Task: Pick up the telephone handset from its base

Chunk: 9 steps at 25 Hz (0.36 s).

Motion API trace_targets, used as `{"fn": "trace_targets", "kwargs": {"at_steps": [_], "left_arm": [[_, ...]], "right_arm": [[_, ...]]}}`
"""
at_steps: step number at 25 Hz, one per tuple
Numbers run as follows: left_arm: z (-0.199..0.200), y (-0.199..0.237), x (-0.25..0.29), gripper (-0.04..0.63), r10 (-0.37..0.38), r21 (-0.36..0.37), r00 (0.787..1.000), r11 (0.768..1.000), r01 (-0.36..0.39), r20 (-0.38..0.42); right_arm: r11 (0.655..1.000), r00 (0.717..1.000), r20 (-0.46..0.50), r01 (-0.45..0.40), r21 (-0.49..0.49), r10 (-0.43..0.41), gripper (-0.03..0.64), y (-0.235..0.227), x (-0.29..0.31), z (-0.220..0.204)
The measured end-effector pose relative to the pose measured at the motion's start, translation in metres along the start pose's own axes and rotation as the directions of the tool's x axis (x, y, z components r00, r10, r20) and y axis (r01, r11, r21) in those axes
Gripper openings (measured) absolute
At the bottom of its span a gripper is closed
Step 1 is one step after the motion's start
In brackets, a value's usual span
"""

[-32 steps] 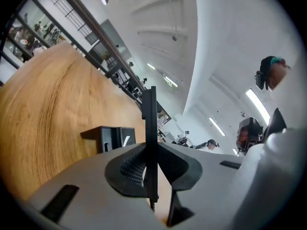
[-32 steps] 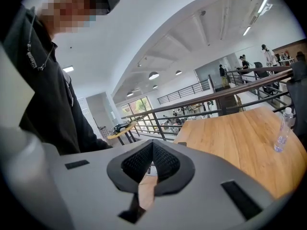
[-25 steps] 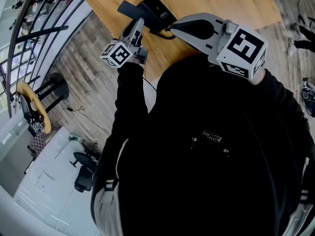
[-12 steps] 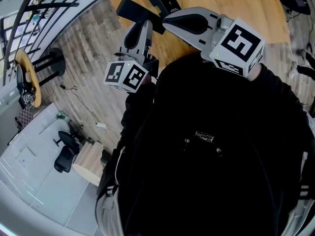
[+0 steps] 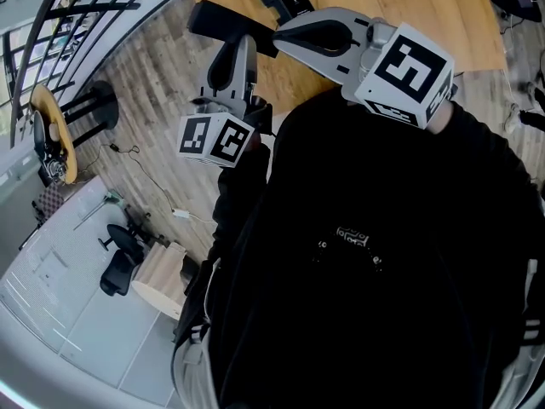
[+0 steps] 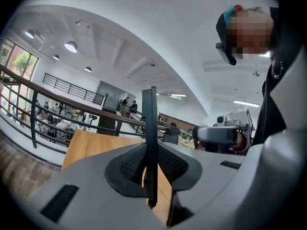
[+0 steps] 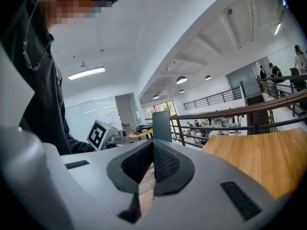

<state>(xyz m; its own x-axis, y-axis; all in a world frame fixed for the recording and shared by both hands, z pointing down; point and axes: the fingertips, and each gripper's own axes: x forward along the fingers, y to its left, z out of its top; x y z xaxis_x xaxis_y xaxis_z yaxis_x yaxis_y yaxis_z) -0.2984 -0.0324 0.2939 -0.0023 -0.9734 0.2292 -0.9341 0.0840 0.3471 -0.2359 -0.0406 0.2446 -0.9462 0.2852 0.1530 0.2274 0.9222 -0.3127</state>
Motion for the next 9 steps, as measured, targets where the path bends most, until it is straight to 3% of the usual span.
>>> {"fn": "trace_targets", "kwargs": {"at_steps": [9], "left_arm": [[-0.0012,0.0007,-0.0002,0.075,-0.02,0.007,1.0,1.0,0.02,-0.003]], "right_arm": [[1.0,1.0,-0.002,0.002,-0.023,-0.002,0.015,0.0068,-0.0012,-0.0035]]}}
